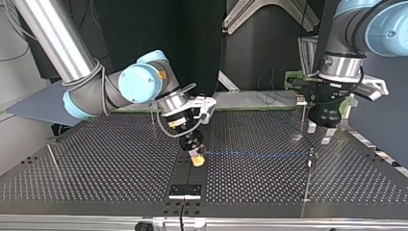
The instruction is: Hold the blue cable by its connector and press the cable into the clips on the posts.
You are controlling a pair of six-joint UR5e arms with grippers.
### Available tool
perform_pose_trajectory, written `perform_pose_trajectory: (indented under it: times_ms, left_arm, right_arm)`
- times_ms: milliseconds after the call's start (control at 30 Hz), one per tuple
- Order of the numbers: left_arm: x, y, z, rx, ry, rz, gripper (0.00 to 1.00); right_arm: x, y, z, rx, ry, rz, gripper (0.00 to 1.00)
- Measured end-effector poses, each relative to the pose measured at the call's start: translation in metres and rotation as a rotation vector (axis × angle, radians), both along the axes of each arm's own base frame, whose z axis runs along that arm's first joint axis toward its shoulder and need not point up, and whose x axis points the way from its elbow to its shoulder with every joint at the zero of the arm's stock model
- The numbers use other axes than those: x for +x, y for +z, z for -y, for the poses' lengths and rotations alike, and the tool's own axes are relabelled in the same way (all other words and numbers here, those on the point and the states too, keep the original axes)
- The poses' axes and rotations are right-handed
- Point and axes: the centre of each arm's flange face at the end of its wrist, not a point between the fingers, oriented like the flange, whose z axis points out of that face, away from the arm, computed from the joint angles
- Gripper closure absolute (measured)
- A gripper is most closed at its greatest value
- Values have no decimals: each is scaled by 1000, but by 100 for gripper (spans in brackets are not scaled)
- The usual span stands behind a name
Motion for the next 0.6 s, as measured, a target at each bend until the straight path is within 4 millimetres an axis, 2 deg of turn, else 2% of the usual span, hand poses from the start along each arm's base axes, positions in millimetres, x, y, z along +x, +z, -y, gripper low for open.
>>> perform_pose_trajectory:
  times_ms: [367,600]
  left_arm:
    - [2,7,3,96,-25,35,0]
    - [9,0,3,154,-27,34,0]
  right_arm:
    - [-3,0,4,1,-9,1,100]
    - [-5,0,6,2,-17,1,100]
